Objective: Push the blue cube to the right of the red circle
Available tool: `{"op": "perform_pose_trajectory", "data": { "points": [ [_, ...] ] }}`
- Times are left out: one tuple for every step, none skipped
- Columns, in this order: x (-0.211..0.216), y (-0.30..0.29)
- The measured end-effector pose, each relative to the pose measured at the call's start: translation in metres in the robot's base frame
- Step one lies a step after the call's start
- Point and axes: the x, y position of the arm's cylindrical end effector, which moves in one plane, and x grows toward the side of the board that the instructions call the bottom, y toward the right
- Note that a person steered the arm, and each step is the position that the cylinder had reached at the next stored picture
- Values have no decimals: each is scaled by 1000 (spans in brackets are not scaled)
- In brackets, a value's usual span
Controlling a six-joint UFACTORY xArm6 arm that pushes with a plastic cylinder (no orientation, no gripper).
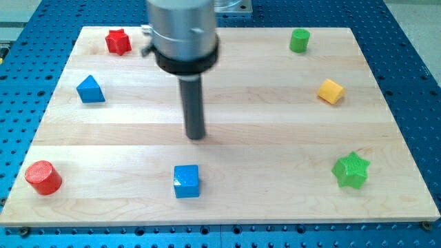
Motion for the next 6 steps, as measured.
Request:
{"op": "perform_pose_trajectory", "data": {
  "points": [
    [29,54],
    [78,31],
    [96,-13],
    [70,-105],
    [61,-75],
    [20,-92]
  ]
}}
